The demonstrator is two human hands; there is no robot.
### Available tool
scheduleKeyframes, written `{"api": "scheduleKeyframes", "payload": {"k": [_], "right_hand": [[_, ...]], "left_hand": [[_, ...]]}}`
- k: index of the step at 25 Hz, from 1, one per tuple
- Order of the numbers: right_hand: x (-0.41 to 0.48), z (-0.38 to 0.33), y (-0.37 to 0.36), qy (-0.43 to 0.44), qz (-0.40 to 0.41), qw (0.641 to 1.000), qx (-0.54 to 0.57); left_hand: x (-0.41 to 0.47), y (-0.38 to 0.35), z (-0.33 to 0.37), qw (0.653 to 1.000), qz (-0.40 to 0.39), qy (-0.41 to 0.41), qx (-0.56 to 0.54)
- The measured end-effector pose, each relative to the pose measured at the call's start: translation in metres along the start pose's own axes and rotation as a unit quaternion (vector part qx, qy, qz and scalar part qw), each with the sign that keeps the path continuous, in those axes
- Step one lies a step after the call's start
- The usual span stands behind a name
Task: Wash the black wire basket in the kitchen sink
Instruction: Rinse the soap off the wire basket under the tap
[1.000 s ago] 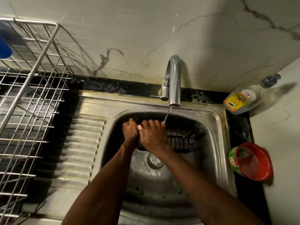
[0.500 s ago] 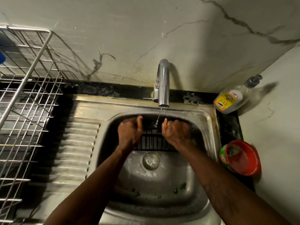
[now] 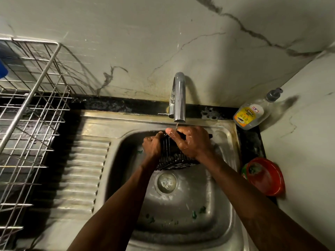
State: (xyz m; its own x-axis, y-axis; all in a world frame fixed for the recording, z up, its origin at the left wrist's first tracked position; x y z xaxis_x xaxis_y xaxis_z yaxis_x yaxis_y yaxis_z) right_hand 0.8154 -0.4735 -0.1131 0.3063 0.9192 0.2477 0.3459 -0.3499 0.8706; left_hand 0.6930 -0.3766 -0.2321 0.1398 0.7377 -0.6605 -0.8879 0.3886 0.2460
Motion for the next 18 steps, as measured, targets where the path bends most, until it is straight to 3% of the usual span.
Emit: {"api": "scheduleKeyframes", "payload": {"k": [2, 5, 7, 11, 13, 18], "right_hand": [[0.009, 0.002, -0.006, -0.014, -0.022, 0.997, -0.069], [0.031, 0.004, -0.026, -0.127, -0.113, 0.974, -0.150], [0.039, -0.010, -0.037, -0.139, -0.147, 0.967, -0.153], [0.010, -0.053, -0.044, 0.058, -0.061, 0.989, -0.117], [-0.008, -0.039, -0.040, 0.108, -0.042, 0.985, -0.126], [0.017, -0.009, -0.024, -0.048, -0.130, 0.985, -0.102]], "left_hand": [[-0.007, -0.004, 0.009, 0.999, -0.028, -0.028, -0.015], [-0.029, -0.017, 0.033, 0.987, -0.114, -0.101, -0.060], [-0.027, -0.011, 0.030, 0.990, -0.082, -0.075, -0.090], [-0.012, 0.016, 0.035, 0.987, 0.011, -0.026, -0.155], [-0.011, 0.015, 0.043, 0.990, 0.010, -0.021, -0.140], [-0.004, 0.017, 0.026, 0.995, -0.003, -0.035, -0.096]]}}
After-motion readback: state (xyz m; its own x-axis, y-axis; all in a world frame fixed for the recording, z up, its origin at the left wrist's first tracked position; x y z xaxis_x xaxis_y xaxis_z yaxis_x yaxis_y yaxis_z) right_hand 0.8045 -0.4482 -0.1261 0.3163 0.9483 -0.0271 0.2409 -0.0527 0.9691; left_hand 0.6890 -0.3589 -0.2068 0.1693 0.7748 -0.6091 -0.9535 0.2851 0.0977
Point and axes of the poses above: each hand's wrist, its own x-axis towards the middle knuckle, its own y-axis out of the back of the hand, z = x × y, the point moved 6 cm from there along x, towards the middle knuckle, and after that the axes turned 12 degrees about y, right-handed, at the moved point
